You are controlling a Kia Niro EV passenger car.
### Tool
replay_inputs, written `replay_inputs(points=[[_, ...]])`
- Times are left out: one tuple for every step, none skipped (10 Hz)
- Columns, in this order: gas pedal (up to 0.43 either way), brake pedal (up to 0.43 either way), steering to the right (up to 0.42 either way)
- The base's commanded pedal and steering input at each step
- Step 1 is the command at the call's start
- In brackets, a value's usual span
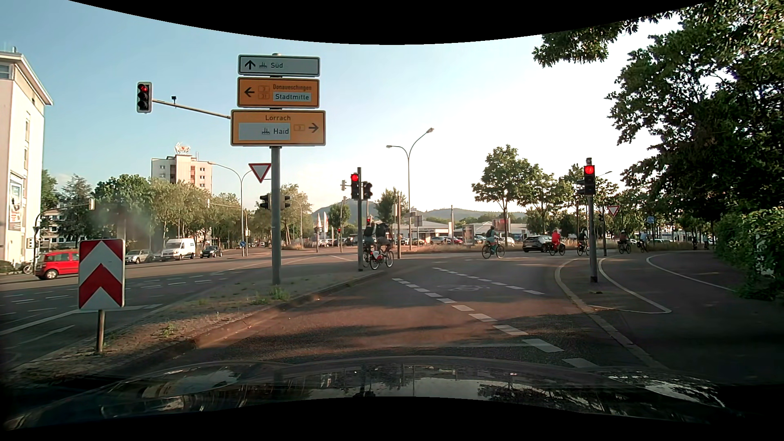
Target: Follow the waypoints while adhering to traffic rules and regulations
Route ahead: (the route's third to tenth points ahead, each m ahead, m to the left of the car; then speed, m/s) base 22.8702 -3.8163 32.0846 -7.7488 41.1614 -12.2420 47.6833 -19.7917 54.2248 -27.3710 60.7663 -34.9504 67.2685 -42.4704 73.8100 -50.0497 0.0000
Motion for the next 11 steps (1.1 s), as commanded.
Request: replay_inputs(points=[[0.0, 0.293, 0.096], [0.0, 0.287, 0.096], [0.0, 0.293, 0.096], [0.0, 0.287, 0.096], [0.0, 0.293, 0.096], [0.0, 0.287, 0.096], [0.0, 0.287, 0.096], [0.0, 0.293, 0.096], [0.0, 0.293, 0.096], [0.0, 0.293, 0.096], [0.0, 0.293, 0.096]])
